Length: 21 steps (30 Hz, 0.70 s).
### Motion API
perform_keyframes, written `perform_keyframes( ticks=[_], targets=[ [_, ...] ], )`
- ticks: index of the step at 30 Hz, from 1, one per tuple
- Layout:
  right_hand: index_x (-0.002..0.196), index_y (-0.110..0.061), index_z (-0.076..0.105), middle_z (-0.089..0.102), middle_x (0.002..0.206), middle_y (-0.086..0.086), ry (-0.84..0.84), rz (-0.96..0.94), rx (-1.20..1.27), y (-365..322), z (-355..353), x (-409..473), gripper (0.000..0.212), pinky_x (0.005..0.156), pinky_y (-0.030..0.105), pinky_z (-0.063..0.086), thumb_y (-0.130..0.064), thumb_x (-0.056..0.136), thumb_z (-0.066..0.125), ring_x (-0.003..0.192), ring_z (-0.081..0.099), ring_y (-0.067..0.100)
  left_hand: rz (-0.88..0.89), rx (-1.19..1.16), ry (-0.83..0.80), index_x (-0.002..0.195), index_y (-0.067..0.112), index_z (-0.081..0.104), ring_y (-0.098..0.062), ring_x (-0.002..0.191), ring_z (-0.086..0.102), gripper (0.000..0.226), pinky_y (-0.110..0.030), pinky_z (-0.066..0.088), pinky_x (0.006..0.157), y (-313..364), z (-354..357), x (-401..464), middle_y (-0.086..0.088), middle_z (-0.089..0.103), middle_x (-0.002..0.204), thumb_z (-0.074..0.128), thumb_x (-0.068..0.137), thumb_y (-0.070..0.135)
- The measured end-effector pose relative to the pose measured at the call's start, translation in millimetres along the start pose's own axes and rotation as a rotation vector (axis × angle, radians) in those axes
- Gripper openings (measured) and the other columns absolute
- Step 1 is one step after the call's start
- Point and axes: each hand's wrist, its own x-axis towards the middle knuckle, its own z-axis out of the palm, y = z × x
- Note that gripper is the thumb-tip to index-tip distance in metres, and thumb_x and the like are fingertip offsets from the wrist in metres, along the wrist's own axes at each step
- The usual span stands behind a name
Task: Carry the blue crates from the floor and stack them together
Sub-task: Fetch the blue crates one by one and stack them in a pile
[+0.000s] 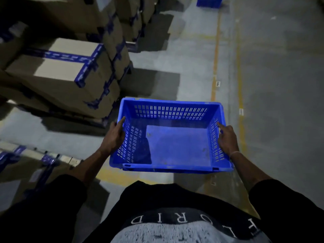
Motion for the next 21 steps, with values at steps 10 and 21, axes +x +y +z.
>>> perform_keyframes(
  ticks=[10, 21],
  targets=[
    [0.144, -0.012, 0.047, 0.047, 0.120, 0.021, 0.085, 0.090, 0.013, 9, -39, 157, 0.049, 0.093, 0.031, 0.040, -0.001, 0.097, 0.045, 0.105, 0.055, 0.039, 0.068, 0.006, -0.065, 0.162, 0.029, 0.016, -0.020, 0.093, 0.054, 0.069, -0.043, 0.049, 0.089, 59, 13, 206, -0.009, 0.044, 0.122, 0.049, 0.102, 0.024],
    [0.146, -0.013, 0.046, 0.046, 0.122, 0.021, 0.140, 0.165, 0.043, -16, -63, 368, 0.050, 0.086, 0.025, 0.035, 0.000, 0.098, 0.043, 0.106, 0.054, 0.037, 0.184, 0.057, -0.113, 0.162, 0.023, 0.019, -0.026, 0.096, 0.050, 0.071, -0.048, 0.050, 0.089, 82, 20, 473, -0.014, 0.051, 0.116, 0.044, 0.096, 0.030]
  ],
)
